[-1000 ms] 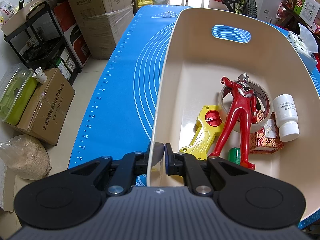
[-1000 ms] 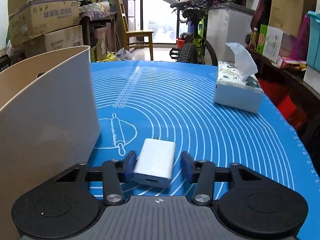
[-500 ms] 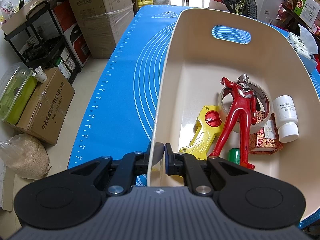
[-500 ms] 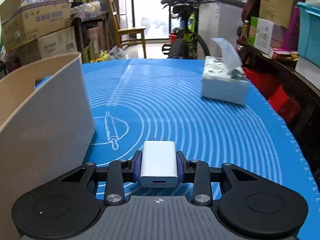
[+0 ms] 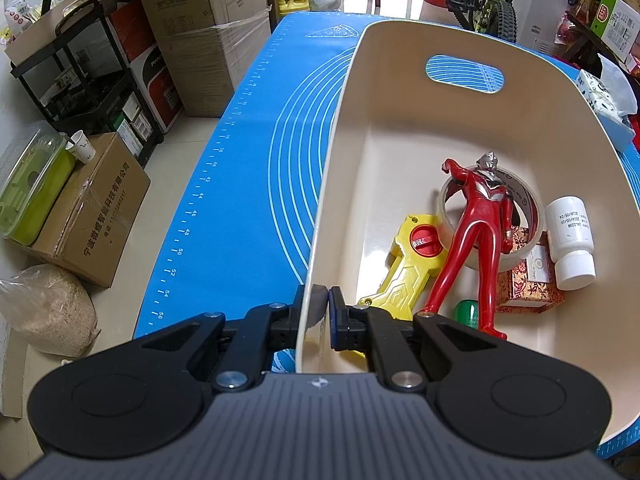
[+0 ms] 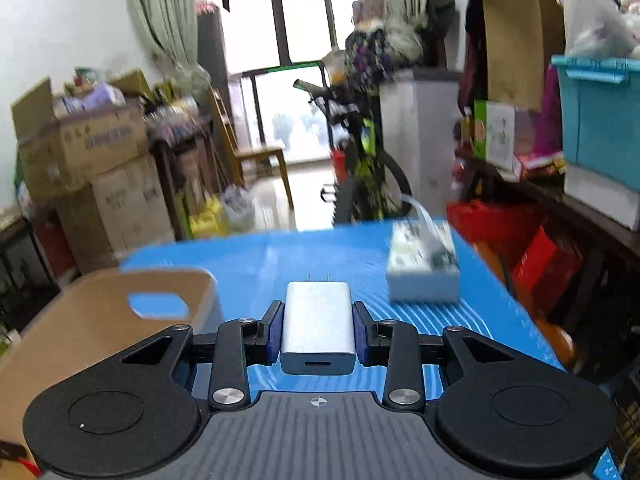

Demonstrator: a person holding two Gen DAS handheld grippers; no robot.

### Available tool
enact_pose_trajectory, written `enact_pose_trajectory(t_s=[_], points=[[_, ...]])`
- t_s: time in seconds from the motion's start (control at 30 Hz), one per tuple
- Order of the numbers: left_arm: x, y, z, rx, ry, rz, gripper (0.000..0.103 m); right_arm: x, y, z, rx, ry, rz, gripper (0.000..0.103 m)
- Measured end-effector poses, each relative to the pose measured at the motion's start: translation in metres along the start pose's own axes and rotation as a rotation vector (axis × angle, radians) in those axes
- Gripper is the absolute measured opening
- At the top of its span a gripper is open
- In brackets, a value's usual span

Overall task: Organize rigid objects
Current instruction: 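Lower the white charger into the bin and open the right tool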

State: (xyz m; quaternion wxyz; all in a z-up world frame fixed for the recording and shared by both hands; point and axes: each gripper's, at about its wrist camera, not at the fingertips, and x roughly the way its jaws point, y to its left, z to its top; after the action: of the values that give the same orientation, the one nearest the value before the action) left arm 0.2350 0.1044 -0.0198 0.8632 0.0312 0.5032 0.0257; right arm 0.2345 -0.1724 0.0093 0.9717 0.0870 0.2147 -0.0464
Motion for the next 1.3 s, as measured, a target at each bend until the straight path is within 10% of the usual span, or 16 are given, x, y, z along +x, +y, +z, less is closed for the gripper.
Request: enact_pose_trajectory(t_s=[0.37,0.87,1.13,1.2,1.3], points=[[-0.001,0.0,0.0,0.002,-0.005,0.003,0.011,-0.032,0.061,0.016,-0.079,-0.069,0.18,0.043],[-0.003,-0.001,0.0,0.004,-0.006,0.005,0.011,-0.01,0.137,-0.036,-0.278,0.245,0.297,0.039],[-0.004,-0.001,-0.001,-0.002,-0.007,0.004,0.011,-0.015,0.124,-0.031,-0.216,0.23,0.32,0.053],[-0.004,-0.002,0.0,-0.001,-0.008,0.006,0.011,-0.024,0.119,-0.026,-0.202,0.205,0.311,0.075],[-0.003,-0.002,-0.001,0.001,-0.01,0.009,0.012,-0.034,0.107,-0.017,-0.152,0.16,0.289,0.082]])
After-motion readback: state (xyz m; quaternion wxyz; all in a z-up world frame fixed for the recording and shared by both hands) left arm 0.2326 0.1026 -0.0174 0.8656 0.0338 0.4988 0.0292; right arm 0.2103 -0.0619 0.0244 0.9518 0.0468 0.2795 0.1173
